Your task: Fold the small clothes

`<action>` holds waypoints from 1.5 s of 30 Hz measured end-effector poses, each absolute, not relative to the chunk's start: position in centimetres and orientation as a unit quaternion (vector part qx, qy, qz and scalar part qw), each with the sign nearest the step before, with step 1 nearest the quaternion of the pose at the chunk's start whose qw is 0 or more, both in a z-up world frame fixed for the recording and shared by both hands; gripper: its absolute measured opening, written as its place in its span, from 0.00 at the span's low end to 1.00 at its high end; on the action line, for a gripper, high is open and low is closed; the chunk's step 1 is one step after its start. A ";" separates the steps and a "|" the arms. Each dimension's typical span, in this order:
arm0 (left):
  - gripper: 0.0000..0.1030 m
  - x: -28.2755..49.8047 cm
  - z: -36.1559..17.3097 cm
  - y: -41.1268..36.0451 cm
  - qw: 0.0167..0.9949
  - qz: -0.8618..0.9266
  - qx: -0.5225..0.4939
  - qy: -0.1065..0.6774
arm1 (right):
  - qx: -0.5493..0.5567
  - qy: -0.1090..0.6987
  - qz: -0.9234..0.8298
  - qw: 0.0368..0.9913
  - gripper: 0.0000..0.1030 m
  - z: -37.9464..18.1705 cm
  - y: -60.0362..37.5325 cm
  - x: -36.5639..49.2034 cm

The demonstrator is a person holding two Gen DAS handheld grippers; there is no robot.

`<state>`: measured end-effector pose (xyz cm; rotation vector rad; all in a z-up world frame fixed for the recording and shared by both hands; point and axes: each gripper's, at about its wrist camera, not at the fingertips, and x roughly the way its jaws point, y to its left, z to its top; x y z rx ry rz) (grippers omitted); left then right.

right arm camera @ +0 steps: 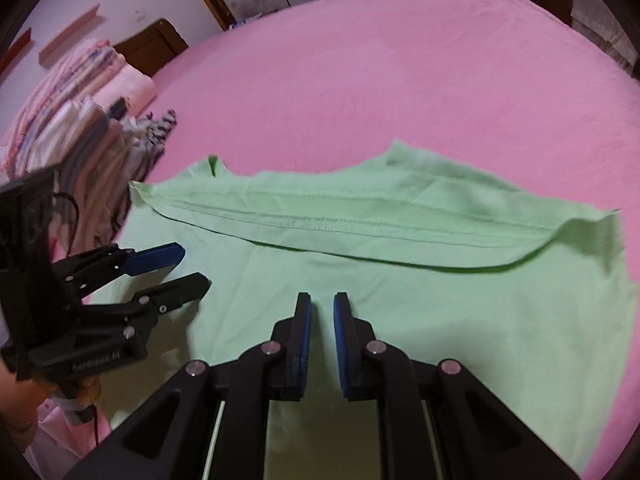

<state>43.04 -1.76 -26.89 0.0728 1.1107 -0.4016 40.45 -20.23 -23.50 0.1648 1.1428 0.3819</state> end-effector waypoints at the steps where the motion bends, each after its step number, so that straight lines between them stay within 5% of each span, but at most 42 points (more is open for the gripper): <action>1: 0.49 43.3 -27.0 -1.9 0.830 -0.187 0.033 0.525 | 0.077 0.536 0.176 0.822 0.11 -23.8 -19.9 40.8; 29: 0.49 47.5 -23.6 1.5 0.899 -0.090 -0.016 0.428 | 0.116 0.470 0.100 0.869 0.11 -22.2 -20.9 47.2; 35: 0.59 45.2 -23.5 3.1 0.888 -0.091 -0.025 0.450 | 0.125 0.457 0.109 0.874 0.11 -20.2 -20.1 45.2; 45: 0.59 46.7 -27.2 5.7 0.877 -0.009 0.044 0.479 | 0.067 0.504 0.070 0.859 0.11 -22.1 -21.3 43.5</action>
